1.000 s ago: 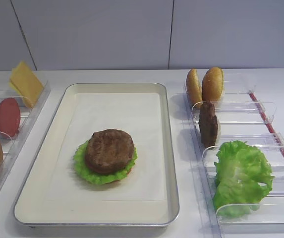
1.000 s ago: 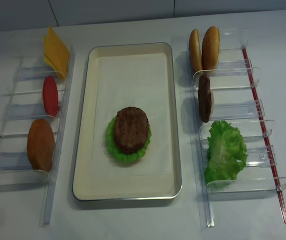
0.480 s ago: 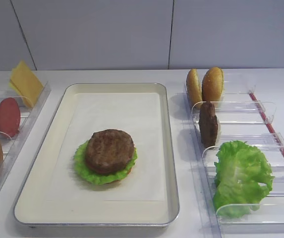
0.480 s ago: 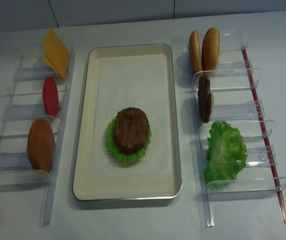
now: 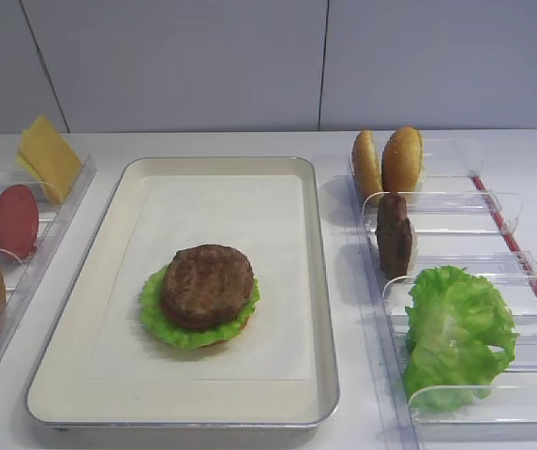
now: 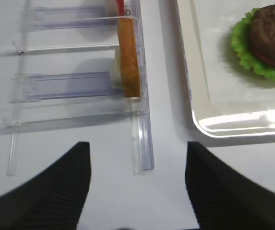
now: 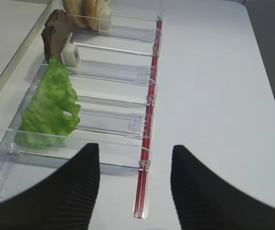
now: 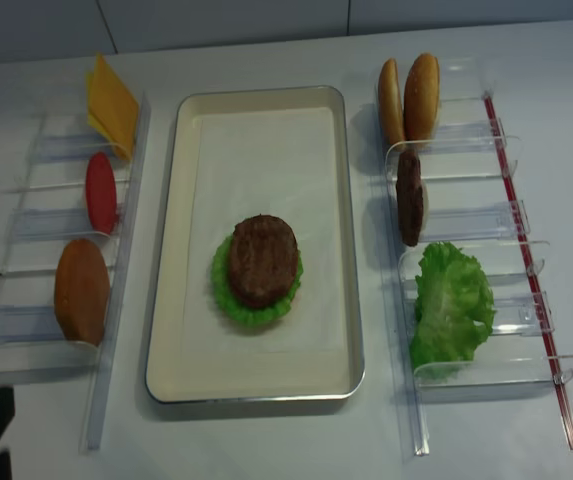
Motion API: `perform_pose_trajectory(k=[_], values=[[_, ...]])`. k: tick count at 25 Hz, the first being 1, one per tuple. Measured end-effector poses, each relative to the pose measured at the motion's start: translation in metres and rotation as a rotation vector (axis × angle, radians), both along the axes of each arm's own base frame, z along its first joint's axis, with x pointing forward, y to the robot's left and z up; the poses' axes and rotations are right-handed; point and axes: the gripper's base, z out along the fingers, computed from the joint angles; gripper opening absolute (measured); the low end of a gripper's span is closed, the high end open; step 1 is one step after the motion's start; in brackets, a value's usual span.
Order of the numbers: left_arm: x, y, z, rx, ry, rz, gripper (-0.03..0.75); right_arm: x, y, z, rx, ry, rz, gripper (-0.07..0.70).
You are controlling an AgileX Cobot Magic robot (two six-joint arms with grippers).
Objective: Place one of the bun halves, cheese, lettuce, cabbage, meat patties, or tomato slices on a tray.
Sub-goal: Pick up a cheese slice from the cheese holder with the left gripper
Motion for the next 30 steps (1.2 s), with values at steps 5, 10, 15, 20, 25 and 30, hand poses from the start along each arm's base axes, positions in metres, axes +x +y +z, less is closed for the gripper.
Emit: perform_pose_trajectory(k=[5,10,15,20,25,30], values=[[0.055,-0.006,0.036,-0.007,0.120,-0.023,0.425,0.000,0.000,0.000,0.000,0.000,0.000,0.344],[0.122,-0.010,0.054,0.009,0.213,-0.038,0.417,0.000,0.000,0.000,0.000,0.000,0.000,0.344],[0.185,-0.013,0.060,0.013,0.270,-0.041,0.403,0.000,0.000,0.000,0.000,0.000,0.000,0.344],[0.247,-0.017,0.050,0.015,0.290,-0.042,0.401,0.000,0.000,0.000,0.000,0.000,0.000,0.344],[0.303,-0.019,0.033,0.034,0.264,-0.037,0.401,0.000,0.000,0.000,0.000,0.000,0.000,0.344],[0.347,-0.021,0.002,0.039,0.259,-0.035,0.401,0.000,0.000,0.000,0.000,0.002,0.000,0.344]])
